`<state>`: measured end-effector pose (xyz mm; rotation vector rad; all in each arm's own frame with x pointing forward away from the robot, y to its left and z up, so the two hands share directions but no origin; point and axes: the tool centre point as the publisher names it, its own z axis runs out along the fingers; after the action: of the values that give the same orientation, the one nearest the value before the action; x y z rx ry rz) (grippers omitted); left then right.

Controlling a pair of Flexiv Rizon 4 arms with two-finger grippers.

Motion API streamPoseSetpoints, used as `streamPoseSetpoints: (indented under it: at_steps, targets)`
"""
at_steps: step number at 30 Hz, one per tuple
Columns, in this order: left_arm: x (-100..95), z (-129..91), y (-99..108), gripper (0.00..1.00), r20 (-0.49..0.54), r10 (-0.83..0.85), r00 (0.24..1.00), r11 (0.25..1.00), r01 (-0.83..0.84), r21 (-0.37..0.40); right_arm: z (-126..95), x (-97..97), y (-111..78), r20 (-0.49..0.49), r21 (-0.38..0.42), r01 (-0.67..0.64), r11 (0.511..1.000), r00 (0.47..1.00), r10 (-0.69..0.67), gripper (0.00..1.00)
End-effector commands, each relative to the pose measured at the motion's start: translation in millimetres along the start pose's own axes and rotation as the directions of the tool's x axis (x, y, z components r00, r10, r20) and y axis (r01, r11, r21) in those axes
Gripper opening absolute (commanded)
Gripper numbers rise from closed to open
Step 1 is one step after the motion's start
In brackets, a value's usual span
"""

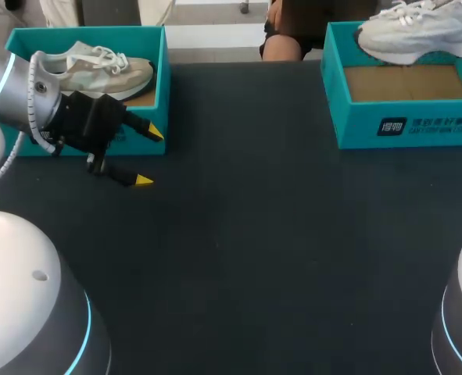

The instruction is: Take the shoe out of the shoebox, open the shoe tongue, remove and reinsert the insole, then place the shoe into the shoebox

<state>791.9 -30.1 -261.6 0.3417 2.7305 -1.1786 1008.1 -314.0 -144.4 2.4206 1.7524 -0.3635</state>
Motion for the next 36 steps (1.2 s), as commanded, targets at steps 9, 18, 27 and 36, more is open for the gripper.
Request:
streamPoseSetpoints:
  at_steps: [9,18,27,36]
  targets:
    - [-0.4,0.5,0.0,1.00,-0.002,0.000,1.000,1.000,0.000,-0.002,16.8,-3.5,9.7,0.025,-0.029,-0.048,0.998,0.998,0.049,0.00]
    - [-0.4,0.5,0.0,1.00,-0.002,0.000,1.000,1.000,0.000,-0.002,59.6,-10.3,27.1,0.009,-0.013,-0.075,0.997,0.997,0.075,0.00]
    - [-0.4,0.5,0.0,1.00,-0.002,0.000,1.000,1.000,0.000,-0.002,85.6,-5.0,60.6,0.024,-0.080,-0.090,0.993,0.995,0.092,0.00]
    - [-0.4,0.5,0.0,1.00,-0.002,0.000,1.000,1.000,0.000,-0.002,107.6,-4.6,73.4,0.056,-0.160,-0.089,0.983,0.994,0.099,0.00]
